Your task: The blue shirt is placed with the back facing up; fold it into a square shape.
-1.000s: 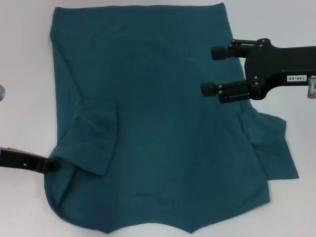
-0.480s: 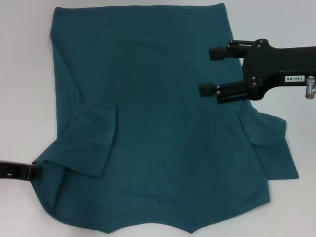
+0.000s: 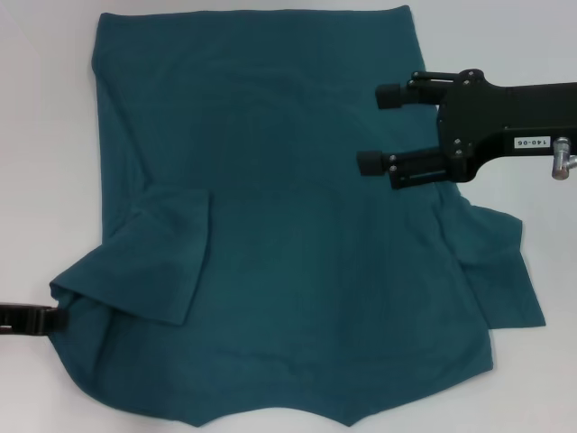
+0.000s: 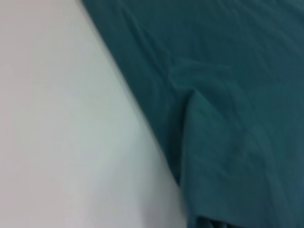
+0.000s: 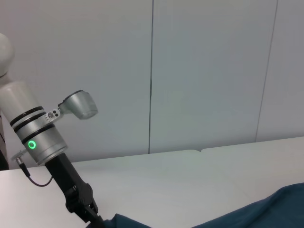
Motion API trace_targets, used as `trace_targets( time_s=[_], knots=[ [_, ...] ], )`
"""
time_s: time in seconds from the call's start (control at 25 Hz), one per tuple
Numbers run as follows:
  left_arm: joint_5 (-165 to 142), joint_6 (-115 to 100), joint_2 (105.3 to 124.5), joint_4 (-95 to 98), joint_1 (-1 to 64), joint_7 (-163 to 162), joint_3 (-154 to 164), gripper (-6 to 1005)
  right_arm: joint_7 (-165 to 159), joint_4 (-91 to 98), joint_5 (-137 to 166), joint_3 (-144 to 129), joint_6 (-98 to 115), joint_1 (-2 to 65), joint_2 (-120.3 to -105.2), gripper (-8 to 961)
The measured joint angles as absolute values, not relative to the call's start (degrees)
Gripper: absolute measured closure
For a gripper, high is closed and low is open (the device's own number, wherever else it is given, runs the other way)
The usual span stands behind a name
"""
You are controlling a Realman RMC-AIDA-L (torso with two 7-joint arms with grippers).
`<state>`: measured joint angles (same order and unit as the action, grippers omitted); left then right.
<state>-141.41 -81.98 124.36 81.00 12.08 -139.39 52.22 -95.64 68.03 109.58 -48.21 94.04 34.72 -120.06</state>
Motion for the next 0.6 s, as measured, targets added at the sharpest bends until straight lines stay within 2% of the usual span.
trace_targets(
  time_s=[0.6],
  knots=[
    [-141.90, -78.24, 123.96, 77.52, 11.95, -138.57, 46.81, 986, -95.45, 68.03, 108.79, -48.98, 93.74, 34.22, -120.15, 8]
  ],
)
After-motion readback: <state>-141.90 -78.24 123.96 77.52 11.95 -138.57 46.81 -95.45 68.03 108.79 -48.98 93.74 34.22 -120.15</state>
